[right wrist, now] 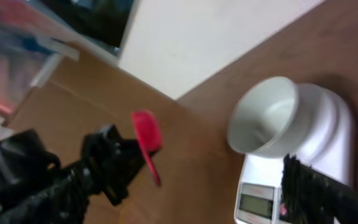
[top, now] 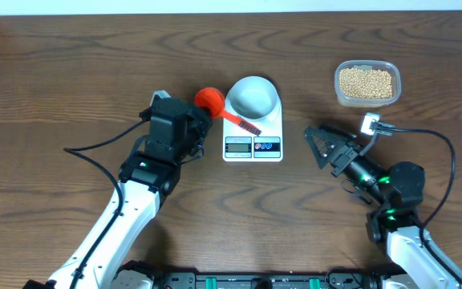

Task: Scoop item into bowl and weigh 50g on scale
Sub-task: 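Carry the scoop over the scale and reach the right gripper toward it, then grasp the scoop handle with the right gripper, release the left gripper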

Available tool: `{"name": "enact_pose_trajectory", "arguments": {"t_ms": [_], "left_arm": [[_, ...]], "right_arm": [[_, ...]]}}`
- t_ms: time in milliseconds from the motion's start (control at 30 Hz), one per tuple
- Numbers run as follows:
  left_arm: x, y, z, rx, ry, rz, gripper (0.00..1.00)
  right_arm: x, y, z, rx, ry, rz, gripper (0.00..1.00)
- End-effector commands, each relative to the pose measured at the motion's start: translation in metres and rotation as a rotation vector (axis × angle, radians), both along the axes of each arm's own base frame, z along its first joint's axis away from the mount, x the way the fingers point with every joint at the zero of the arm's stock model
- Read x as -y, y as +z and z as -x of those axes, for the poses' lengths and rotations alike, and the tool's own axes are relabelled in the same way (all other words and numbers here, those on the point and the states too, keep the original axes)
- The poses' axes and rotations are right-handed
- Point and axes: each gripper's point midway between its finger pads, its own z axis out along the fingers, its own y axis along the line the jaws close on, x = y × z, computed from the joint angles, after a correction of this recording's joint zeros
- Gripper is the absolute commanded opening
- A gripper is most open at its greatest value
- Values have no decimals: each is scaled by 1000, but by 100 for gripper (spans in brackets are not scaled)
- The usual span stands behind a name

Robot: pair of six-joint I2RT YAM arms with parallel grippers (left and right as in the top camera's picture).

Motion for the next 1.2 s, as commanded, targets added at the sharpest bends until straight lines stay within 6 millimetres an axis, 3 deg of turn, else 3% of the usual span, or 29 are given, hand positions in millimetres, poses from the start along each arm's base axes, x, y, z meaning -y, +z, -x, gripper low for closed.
{"name": "enact_pose_trajectory", "arguments": {"t_ms": [0, 133, 267, 467, 667, 867, 1167], "left_arm": [[14, 9, -2, 5, 5, 48, 7], [29, 16, 0, 29, -37, 73, 7], [42, 27, 0, 67, -71, 110, 7], [53, 27, 6, 50, -87, 139, 7], [64, 28, 12, 36, -143, 163, 7], [68, 27, 17, 23, -176, 172, 7], [68, 16, 24, -26, -189, 159, 7]], "right_arm": [[-20, 2, 3, 55, 39, 38, 96], [-33, -8, 2, 53, 35, 74, 91], [-46, -1, 2, 100, 60, 97, 82], [-69, 14, 4, 199, 120, 145, 72], [-91, 17, 3, 206, 195, 143, 59], [-96, 19, 4, 211, 227, 140, 39], [-97, 19, 6, 212, 239, 140, 32]]}}
